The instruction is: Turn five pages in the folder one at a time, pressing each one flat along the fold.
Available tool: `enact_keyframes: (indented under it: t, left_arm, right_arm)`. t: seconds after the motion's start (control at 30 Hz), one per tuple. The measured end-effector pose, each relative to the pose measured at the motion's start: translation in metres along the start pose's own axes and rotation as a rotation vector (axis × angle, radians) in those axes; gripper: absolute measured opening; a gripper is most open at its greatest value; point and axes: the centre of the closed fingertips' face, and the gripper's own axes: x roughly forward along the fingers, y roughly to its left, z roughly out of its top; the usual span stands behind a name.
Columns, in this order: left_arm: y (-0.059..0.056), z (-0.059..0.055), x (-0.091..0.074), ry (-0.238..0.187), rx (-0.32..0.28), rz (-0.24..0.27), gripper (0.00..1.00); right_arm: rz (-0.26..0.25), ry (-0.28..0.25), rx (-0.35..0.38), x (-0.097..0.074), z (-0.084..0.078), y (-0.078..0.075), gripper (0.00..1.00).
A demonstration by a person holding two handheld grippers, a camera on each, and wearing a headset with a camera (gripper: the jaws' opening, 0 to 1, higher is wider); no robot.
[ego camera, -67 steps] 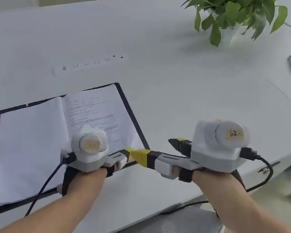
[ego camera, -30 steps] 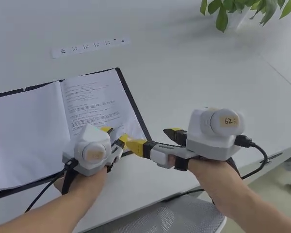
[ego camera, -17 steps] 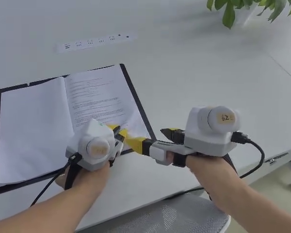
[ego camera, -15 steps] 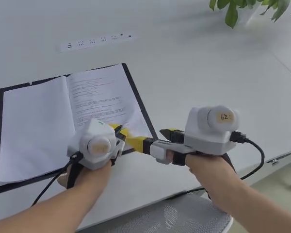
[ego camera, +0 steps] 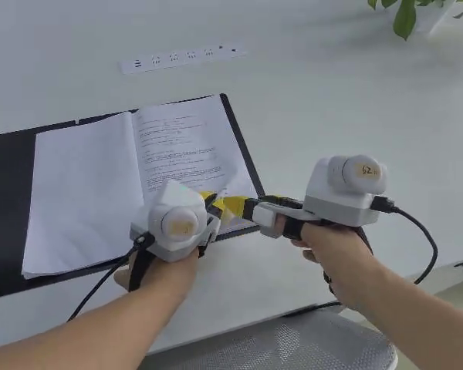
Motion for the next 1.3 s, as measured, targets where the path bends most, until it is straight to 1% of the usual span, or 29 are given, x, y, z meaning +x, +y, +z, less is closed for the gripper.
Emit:
enact_keyframes:
  t: [0.03,0.07,0.1,0.13,0.2,0.23,0.3,0.5,0.57,0.6,0.73,0.83,0.87,0.93,0.97,1.07,1.13,1.2,1.3]
  left_arm:
    - [0.0,0.0,0.0,0.0,0.0,0.001,0.06]
    - [0.0,0.0,0.0,0.0,-0.003,0.001,0.06]
    - [0.0,0.0,0.0,0.0,-0.001,0.001,0.06]
    - [0.0,0.0,0.0,-0.001,-0.006,0.001,0.06]
    - [0.0,0.0,0.0,0.0,-0.002,-0.001,0.06]
    - [0.0,0.0,0.0,0.0,-0.005,-0.001,0.06]
    - [0.0,0.0,0.0,-0.002,-0.005,-0.002,0.06]
    - [0.0,0.0,0.0,-0.004,-0.003,-0.002,0.06]
    - [0.0,0.0,0.0,-0.005,-0.006,-0.002,0.06]
    - [0.0,0.0,0.0,-0.005,-0.004,-0.002,0.06]
    - [0.0,0.001,0.0,-0.006,-0.008,-0.003,0.06]
    - [0.0,0.001,0.001,-0.008,-0.011,-0.003,0.06]
    - [0.0,0.001,0.001,-0.009,-0.011,-0.003,0.06]
    - [0.001,0.001,0.001,-0.01,-0.018,-0.003,0.06]
    - [0.001,0.001,0.0,-0.01,-0.017,-0.003,0.06]
    - [0.001,0.001,0.0,-0.011,-0.019,-0.005,0.06]
    - [0.002,0.001,0.0,-0.011,-0.021,-0.006,0.06]
    - [0.002,0.001,0.0,-0.012,-0.022,-0.005,0.06]
    - [0.002,0.001,-0.001,-0.013,-0.022,-0.007,0.06]
  right_arm:
    - [-0.004,0.006,0.005,0.001,-0.001,-0.002,0.46]
    - [0.011,0.018,0.027,0.003,-0.005,-0.001,0.45]
    - [0.008,0.03,0.035,0.004,-0.007,-0.002,0.44]
    - [-0.001,0.031,0.031,0.005,-0.009,-0.004,0.45]
    - [0.005,0.032,0.037,0.004,-0.011,-0.002,0.42]
    - [-0.006,0.028,0.03,0.004,-0.011,-0.004,0.41]
    - [-0.004,0.025,0.041,0.004,-0.011,-0.004,0.42]
    - [-0.016,0.036,0.048,0.001,-0.013,-0.005,0.42]
    - [-0.014,0.042,0.042,0.0,-0.015,-0.004,0.41]
    - [-0.021,0.047,0.038,-0.001,-0.016,-0.005,0.4]
    - [-0.026,0.047,0.04,-0.004,-0.018,-0.004,0.39]
    - [-0.032,0.05,0.078,-0.005,-0.02,-0.004,0.39]
    - [-0.04,0.058,0.09,-0.006,-0.022,-0.004,0.38]
    - [-0.046,0.052,0.11,-0.006,-0.021,-0.005,0.37]
    - [-0.043,0.047,0.132,-0.006,-0.021,-0.005,0.37]
    - [-0.057,0.05,0.131,-0.007,-0.022,-0.006,0.35]
    - [-0.054,0.05,0.141,-0.008,-0.023,-0.005,0.35]
    - [-0.054,0.054,0.136,-0.008,-0.025,-0.004,0.35]
    - [-0.045,0.046,0.147,-0.005,-0.025,-0.003,0.34]
